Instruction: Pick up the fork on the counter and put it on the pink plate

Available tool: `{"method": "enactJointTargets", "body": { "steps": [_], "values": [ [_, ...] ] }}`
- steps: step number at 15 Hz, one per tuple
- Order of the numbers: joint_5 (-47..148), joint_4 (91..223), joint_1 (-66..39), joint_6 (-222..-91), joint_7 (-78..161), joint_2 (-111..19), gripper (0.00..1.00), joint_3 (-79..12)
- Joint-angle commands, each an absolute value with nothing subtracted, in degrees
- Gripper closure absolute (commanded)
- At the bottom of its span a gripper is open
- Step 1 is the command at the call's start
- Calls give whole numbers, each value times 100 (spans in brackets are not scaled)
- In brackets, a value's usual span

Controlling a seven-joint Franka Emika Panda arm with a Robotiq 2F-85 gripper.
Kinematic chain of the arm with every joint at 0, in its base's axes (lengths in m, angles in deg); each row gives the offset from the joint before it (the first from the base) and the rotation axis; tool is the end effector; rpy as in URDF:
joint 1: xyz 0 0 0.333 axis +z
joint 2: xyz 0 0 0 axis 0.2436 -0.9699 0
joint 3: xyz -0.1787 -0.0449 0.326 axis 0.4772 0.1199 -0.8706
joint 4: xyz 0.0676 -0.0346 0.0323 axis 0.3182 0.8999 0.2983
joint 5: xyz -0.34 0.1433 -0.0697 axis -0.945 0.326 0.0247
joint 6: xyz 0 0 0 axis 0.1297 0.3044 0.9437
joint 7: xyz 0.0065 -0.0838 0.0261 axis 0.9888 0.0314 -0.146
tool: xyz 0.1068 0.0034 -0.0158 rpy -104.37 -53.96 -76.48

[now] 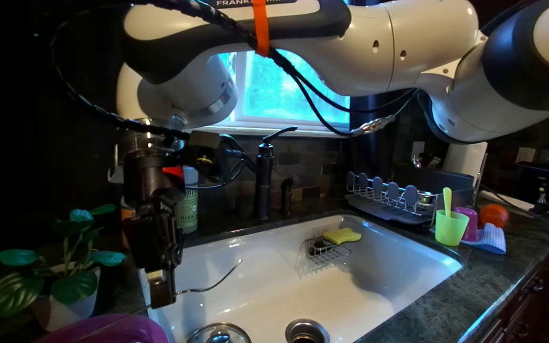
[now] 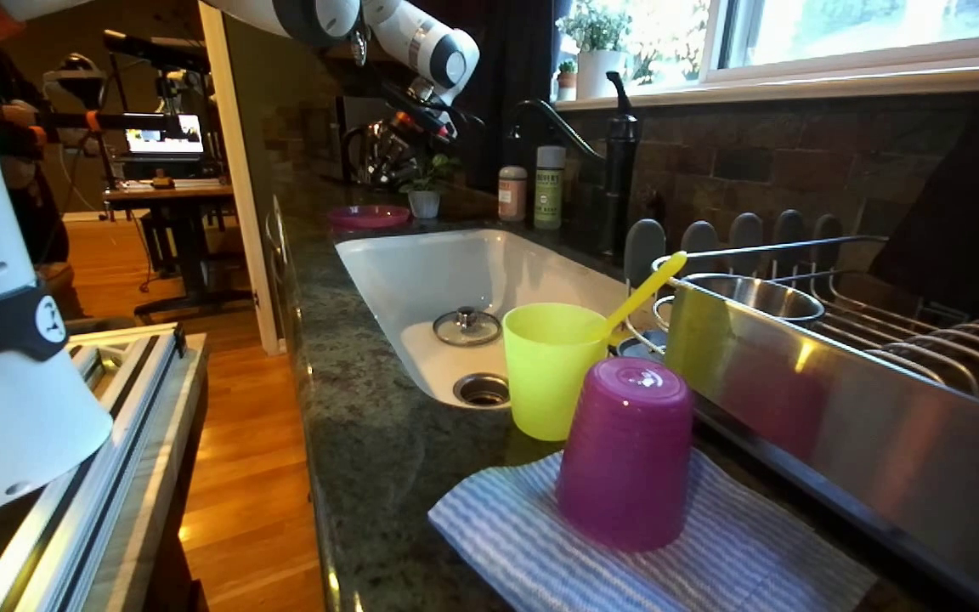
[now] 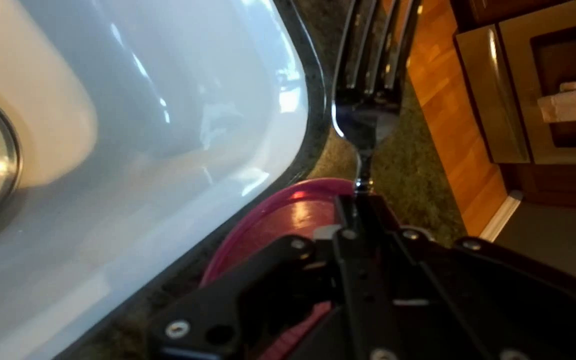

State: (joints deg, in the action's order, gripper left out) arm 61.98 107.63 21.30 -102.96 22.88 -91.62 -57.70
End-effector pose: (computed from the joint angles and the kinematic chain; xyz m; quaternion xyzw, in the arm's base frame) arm 0.5320 0.5732 0.3116 -0.8134 -0.4988 0.2486 0.1664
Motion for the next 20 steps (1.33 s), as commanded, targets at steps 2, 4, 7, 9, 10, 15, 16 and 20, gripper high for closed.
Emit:
{"method": "enactJointTargets", "body": {
  "steps": [2, 4, 7, 9, 10, 15, 16, 20],
  "values": [
    [5852, 9955, 2716, -10110, 1545, -9697, 98, -5671],
    [5643, 9836, 2889, -9980, 1318, -9814, 98, -5527],
    [5204, 9642, 3089, -9964, 1144, -9968, 98, -5196],
    [4953, 9491, 3177, -10051, 912, -10085, 98, -5034],
    [4859, 9406, 3210, -10068, 755, -10131, 98, -4981],
    [4557, 9003, 3384, -10083, 68, -10272, 98, -4795],
    [4545, 8936, 3419, -10055, -105, -10282, 98, -4785],
    [4428, 8710, 3604, -10116, -705, -10338, 98, -4631]
  ]
}}
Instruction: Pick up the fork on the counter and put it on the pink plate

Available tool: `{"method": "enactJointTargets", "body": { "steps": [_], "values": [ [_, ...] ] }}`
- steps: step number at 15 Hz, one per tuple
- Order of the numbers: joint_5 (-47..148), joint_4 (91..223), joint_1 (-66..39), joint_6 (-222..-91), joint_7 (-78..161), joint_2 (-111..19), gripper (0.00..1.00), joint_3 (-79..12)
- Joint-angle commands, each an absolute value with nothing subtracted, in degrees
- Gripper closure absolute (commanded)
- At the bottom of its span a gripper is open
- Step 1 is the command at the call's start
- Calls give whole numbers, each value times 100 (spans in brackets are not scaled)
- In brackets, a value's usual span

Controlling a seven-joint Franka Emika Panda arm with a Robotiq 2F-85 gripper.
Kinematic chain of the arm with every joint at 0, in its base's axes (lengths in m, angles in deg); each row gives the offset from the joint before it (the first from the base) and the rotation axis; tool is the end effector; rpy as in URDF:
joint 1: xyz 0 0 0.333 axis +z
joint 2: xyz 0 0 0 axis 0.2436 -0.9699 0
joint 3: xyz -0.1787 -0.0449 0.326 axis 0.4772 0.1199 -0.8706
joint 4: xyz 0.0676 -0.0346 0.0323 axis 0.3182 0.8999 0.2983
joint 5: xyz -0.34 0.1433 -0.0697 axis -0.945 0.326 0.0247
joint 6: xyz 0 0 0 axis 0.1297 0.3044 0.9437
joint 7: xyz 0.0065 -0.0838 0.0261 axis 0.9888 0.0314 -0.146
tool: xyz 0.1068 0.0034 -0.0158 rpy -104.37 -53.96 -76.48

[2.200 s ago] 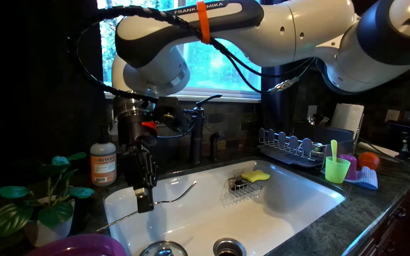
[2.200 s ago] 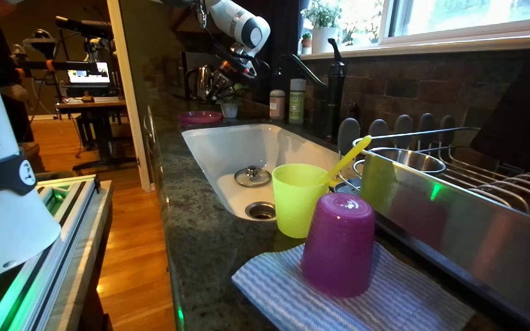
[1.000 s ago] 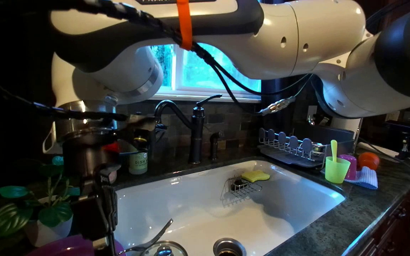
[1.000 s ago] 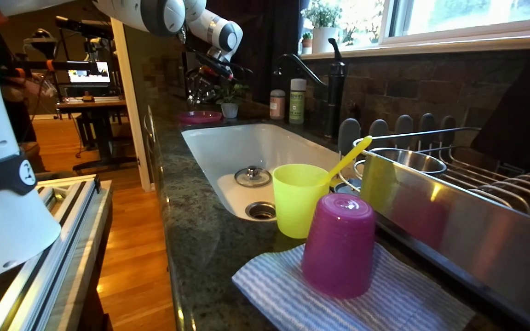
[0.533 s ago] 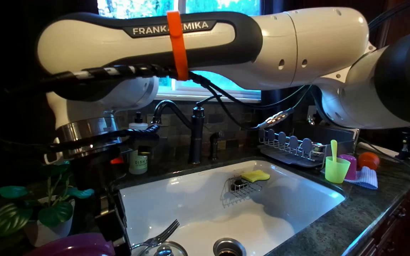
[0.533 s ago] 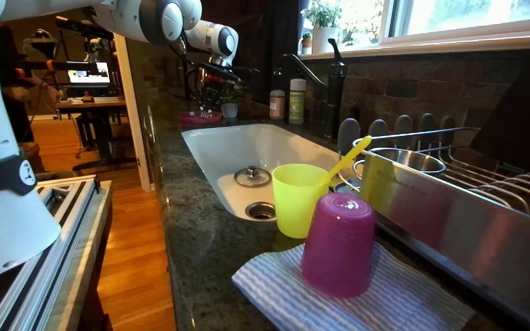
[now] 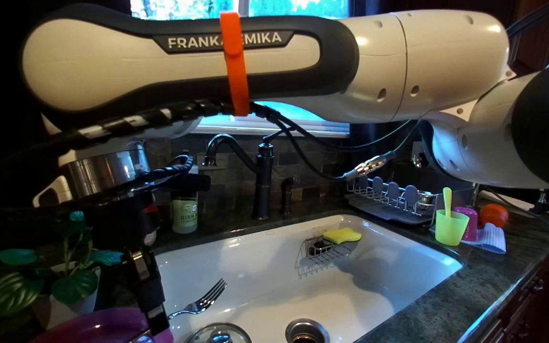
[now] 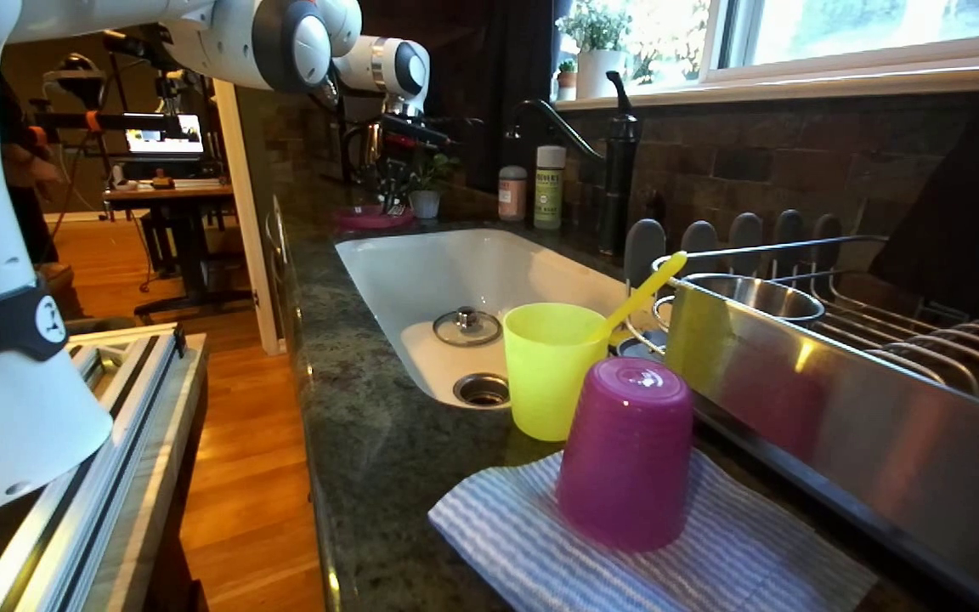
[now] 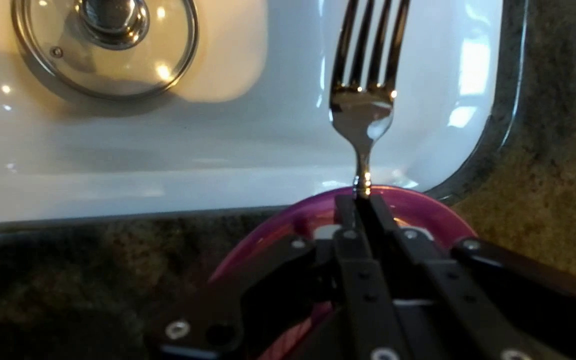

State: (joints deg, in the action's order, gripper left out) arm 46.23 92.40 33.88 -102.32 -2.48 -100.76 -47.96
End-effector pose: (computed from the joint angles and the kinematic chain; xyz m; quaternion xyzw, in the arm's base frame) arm 0.5049 0.6265 0.2696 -0.6799 -0.7150 0.1627 0.0080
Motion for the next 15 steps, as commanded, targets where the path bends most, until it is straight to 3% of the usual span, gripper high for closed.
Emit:
{"method": "enactJointTargets", "body": {
  "steps": [1, 12, 14, 15],
  "values": [
    [4388, 8650, 3655, -10155, -826, -10351, 98, -4574],
    [4438, 8885, 3670, -12156, -1274, -10327, 98, -4352],
    [4479, 8988, 3634, -11992, -1221, -10222, 98, -4348],
    [4479, 8988, 3633, -11999, -1233, -10223, 91, -4348]
  ]
}}
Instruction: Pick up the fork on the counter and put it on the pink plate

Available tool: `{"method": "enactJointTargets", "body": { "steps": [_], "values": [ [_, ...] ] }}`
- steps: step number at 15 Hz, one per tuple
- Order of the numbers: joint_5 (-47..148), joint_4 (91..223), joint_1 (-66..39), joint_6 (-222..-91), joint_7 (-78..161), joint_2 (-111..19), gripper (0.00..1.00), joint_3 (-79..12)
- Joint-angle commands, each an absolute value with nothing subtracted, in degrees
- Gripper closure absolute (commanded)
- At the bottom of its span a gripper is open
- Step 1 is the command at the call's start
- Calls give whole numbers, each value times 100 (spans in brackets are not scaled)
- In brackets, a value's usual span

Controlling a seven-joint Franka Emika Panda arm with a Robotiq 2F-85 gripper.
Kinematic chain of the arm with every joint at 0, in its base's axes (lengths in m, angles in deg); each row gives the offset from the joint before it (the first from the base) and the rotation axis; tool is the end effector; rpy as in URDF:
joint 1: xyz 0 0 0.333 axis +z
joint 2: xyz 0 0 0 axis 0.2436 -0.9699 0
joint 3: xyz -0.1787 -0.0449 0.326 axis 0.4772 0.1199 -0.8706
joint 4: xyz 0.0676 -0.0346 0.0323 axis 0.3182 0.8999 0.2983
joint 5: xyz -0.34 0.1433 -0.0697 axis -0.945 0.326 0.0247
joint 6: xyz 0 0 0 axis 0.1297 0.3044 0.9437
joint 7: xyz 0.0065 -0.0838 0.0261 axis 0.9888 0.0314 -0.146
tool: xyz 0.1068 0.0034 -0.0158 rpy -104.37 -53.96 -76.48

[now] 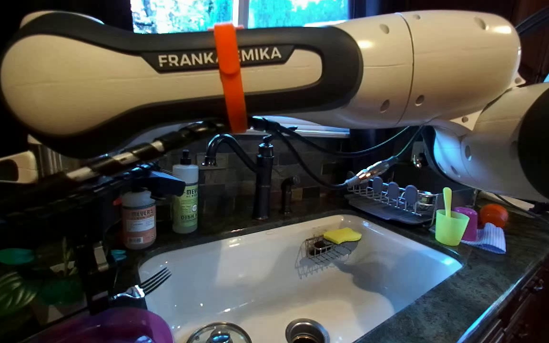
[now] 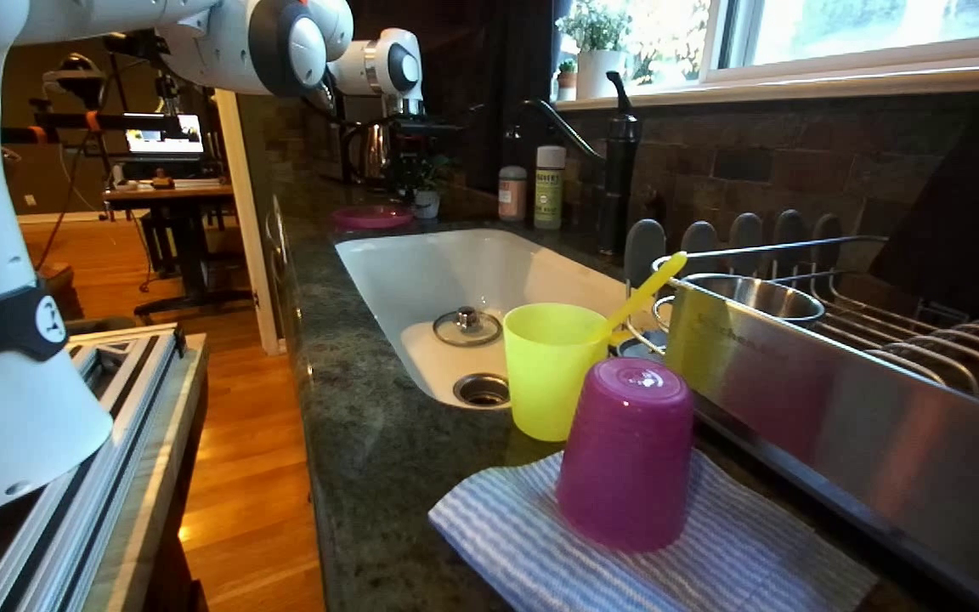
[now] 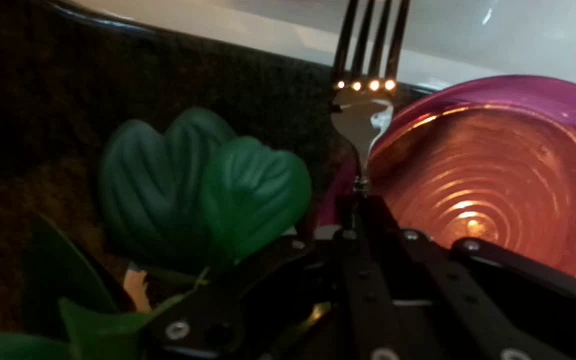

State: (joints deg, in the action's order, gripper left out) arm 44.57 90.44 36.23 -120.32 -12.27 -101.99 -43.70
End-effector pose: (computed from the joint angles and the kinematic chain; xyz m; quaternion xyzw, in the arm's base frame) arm 0.5245 0.6618 0.2864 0.6211 0.7834 0.0001 0.0228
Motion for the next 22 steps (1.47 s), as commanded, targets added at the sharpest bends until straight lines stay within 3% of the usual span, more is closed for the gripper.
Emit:
{"method": "enactJointTargets", "body": {
  "steps": [1, 2, 3, 22],
  "values": [
    [4479, 8993, 3630, -12002, -1233, -10219, 91, -4347],
    [4479, 8994, 3627, -12002, -1233, -10219, 91, -4347],
    [4479, 8994, 3626, -12003, -1233, -10219, 98, -4347],
    [5092, 9022, 3839, -12397, -1499, -10268, 98, -4849]
  ]
}}
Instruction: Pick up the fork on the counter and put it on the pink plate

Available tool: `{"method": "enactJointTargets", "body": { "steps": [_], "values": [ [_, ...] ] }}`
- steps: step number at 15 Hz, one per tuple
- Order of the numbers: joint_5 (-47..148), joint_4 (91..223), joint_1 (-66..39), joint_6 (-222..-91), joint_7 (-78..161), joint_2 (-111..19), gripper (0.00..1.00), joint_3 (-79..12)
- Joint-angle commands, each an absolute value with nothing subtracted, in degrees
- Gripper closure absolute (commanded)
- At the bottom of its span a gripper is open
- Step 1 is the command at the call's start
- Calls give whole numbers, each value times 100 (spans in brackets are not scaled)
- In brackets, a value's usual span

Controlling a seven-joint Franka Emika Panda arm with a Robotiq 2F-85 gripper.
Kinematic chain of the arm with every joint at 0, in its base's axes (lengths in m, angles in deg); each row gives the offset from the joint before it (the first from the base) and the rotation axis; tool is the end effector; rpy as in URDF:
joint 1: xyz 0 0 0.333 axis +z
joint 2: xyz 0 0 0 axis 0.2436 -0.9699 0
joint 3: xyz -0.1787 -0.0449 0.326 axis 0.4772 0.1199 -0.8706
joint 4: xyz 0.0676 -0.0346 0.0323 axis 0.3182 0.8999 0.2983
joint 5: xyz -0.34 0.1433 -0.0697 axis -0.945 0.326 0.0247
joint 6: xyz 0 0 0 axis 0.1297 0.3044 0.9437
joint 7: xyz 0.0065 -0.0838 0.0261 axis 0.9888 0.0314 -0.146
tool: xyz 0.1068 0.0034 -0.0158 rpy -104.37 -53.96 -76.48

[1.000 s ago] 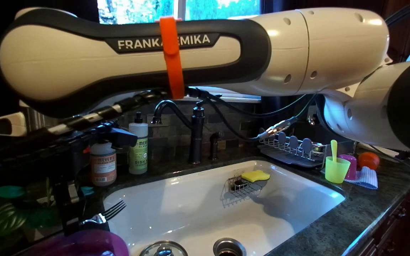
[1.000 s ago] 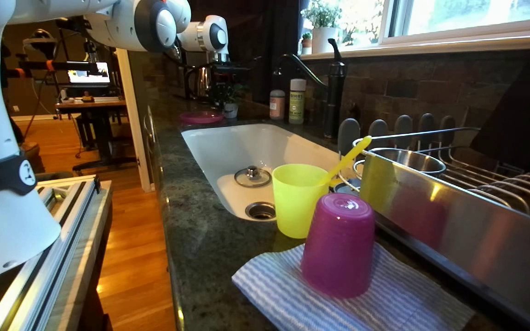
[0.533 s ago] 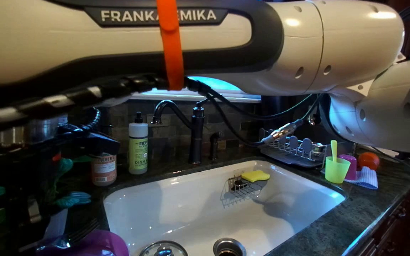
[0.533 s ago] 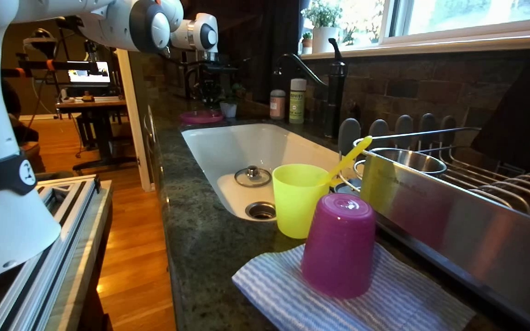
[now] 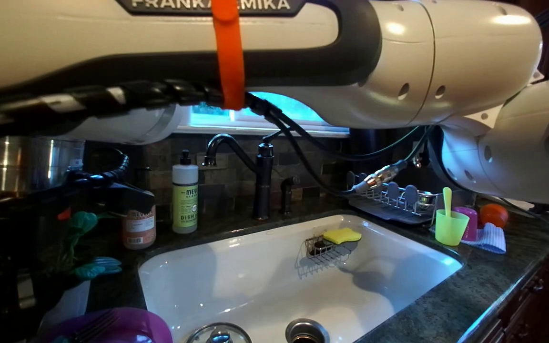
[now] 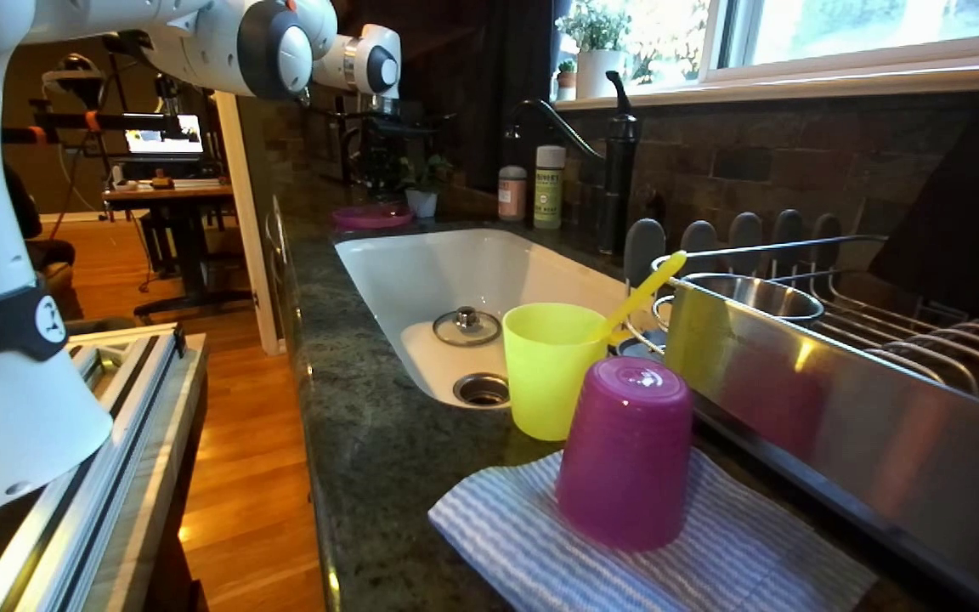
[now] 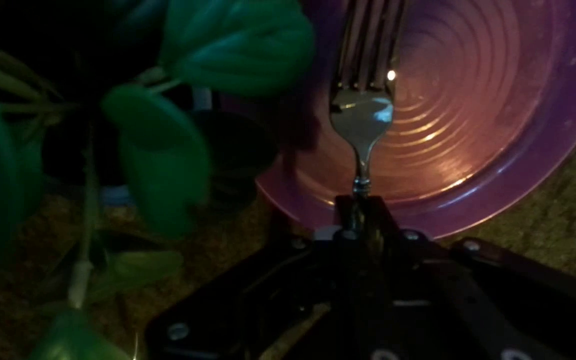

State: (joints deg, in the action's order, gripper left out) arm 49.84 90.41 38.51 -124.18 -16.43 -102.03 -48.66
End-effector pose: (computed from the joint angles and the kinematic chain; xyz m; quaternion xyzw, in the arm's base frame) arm 0.4742 0.7072 0.2955 -0.5714 -0.8174 -0.0336 0.0646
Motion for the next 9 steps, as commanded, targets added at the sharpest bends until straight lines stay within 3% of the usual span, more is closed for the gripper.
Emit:
{"method": "enactJointTargets", "body": {
  "steps": [1, 7, 8, 9],
  "values": [
    [5115, 9010, 3830, -12287, -1419, -10281, 98, -4856],
    [5252, 8987, 3826, -11632, -1127, -10340, 98, -4918],
    [5238, 8971, 3843, -11529, -1092, -10340, 66, -4890],
    [5197, 8940, 3869, -11490, -1067, -10337, 65, -4849]
  ]
}}
